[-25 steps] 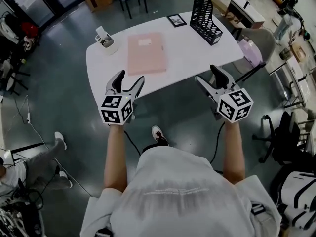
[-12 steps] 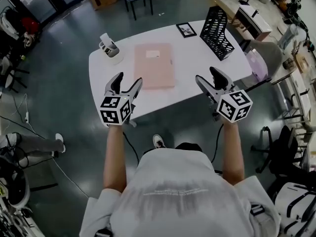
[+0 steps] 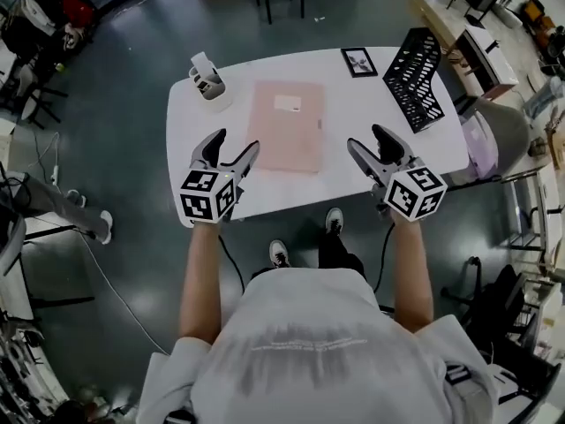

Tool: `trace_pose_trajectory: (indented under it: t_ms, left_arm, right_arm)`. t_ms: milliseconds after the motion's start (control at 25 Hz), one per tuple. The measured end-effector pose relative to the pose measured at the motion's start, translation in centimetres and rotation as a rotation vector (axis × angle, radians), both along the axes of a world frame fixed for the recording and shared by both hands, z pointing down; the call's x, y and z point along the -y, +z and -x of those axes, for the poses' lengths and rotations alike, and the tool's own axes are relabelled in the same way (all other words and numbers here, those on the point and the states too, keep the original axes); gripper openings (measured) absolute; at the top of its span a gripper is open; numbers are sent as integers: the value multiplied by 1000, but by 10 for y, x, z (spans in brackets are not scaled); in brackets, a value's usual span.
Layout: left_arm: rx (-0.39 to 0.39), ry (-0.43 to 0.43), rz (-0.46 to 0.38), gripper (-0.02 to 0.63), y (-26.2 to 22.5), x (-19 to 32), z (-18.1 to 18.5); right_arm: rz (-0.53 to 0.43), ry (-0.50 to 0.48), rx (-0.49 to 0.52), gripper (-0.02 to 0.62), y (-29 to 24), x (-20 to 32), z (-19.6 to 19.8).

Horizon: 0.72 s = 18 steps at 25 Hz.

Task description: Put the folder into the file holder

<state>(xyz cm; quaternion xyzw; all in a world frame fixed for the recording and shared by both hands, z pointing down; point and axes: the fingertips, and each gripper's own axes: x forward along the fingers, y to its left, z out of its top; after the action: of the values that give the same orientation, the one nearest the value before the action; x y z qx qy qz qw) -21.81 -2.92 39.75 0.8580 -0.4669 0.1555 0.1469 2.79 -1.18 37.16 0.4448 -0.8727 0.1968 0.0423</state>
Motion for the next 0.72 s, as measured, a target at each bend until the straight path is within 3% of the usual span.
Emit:
trace_pose_trajectory:
  t_ms: [280,560,720]
  left_arm:
    - [32,-134,29,344,7,42,-12]
    - [54,-247,85,344,25,66,-13]
    - [53,-277,130,344,45,75,1]
  right_arm:
    - [9,-146,22,321,16,78,-22]
    - [128,-302,35,321,64,124,-12]
    - [216,-316,55,321,93,136,-1]
